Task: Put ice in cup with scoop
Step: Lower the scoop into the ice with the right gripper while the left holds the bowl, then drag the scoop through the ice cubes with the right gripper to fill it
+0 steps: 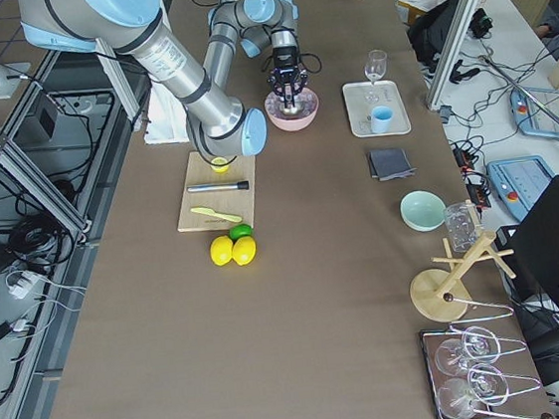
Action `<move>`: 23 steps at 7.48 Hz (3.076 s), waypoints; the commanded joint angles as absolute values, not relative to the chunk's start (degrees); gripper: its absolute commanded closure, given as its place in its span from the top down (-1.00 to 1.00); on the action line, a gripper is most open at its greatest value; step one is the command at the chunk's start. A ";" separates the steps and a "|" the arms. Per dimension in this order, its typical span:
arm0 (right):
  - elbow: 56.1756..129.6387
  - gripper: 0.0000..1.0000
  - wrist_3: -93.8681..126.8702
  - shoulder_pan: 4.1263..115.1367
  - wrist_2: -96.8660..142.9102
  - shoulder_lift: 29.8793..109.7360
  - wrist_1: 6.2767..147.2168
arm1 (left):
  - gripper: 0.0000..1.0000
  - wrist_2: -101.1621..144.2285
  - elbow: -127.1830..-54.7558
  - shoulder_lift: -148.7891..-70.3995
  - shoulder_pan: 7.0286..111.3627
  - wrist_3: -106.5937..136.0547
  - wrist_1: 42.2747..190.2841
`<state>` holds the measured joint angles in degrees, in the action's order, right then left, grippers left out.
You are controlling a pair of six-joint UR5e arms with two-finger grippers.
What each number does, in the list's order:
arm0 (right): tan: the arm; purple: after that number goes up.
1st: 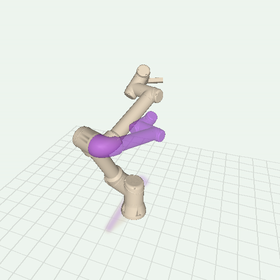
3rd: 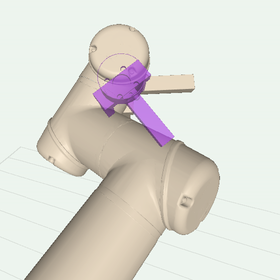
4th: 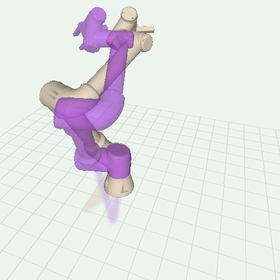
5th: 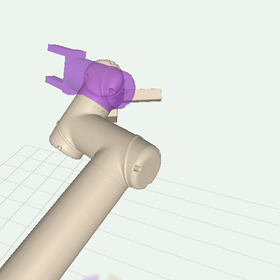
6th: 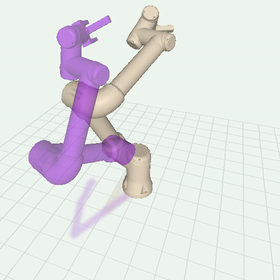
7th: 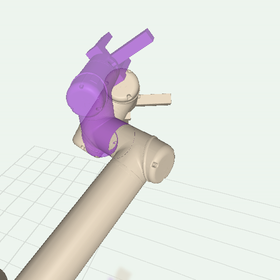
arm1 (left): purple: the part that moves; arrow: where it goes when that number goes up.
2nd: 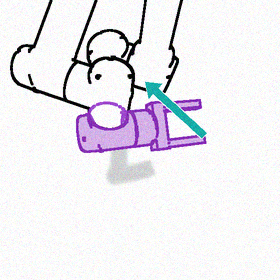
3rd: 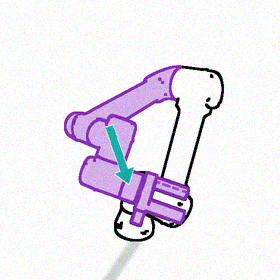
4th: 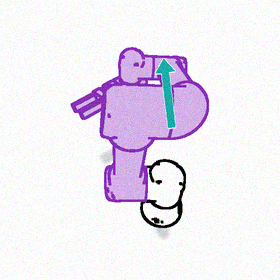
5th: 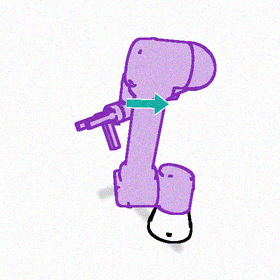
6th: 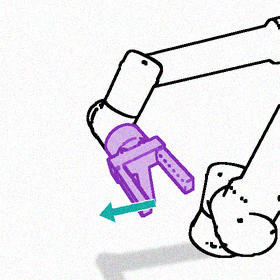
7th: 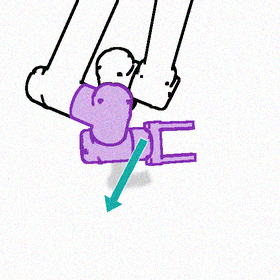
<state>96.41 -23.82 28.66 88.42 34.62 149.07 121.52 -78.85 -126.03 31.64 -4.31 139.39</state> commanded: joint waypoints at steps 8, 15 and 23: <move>104.24 -1.00 -18.99 28.65 92.63 49.31 125.87 | 0.96 121.55 -78.57 -125.86 31.73 -4.31 139.48; 106.61 -1.00 -12.31 28.74 95.54 57.91 111.02 | 0.96 121.55 -78.57 -125.86 31.73 -4.39 139.48; 108.28 -1.00 -5.71 28.83 95.71 63.98 95.28 | 0.96 121.46 -78.66 -126.39 31.73 -4.22 139.48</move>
<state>107.82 -6.12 28.75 95.63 62.38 98.44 121.47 -78.70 -126.39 31.73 -4.23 139.49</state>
